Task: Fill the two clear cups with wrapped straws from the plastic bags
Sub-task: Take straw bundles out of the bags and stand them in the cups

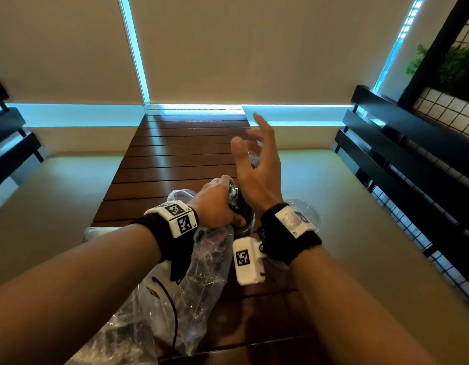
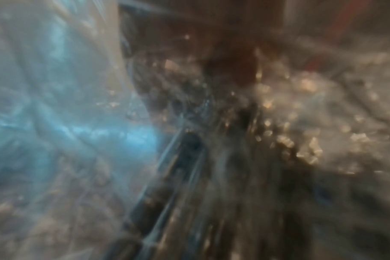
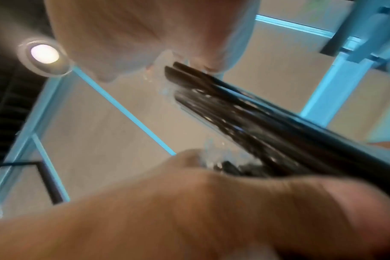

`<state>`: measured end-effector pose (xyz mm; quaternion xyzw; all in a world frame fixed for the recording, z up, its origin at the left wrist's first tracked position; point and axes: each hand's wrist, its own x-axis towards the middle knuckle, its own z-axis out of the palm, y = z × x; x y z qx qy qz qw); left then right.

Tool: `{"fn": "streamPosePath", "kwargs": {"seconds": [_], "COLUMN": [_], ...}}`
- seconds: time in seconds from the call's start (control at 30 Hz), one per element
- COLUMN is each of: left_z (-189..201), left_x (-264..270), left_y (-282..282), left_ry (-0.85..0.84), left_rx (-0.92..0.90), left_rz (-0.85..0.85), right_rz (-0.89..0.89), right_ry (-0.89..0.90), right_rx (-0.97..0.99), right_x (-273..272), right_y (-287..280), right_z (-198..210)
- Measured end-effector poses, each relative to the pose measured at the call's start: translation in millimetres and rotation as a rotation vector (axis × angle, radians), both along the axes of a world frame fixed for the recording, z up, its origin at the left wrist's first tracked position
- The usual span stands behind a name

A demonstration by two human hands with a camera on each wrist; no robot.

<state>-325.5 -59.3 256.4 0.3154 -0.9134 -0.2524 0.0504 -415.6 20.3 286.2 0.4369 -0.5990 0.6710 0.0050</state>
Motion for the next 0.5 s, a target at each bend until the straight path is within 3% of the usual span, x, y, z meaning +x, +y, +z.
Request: {"fn": "streamPosePath", "kwargs": {"seconds": [0.07, 0.2, 0.33, 0.5], "left_z": [3, 1, 3, 13], "left_x": [0, 1, 4, 5], "left_y": [1, 1, -3, -3], "left_ry": [0.006, 0.007, 0.004, -0.047], "left_rx": [-0.007, 0.008, 0.033, -0.010], "left_rz": [-0.008, 0.013, 0.002, -0.058], "right_rz": [-0.039, -0.088, -0.044, 0.037], "right_ry": [0.172, 0.309, 0.307, 0.250], "right_rx": [0.056, 0.235, 0.295, 0.436], "right_x": [-4, -15, -11, -10], "right_y": [-11, -10, -1, 7], "right_z": [3, -45, -74, -42]}}
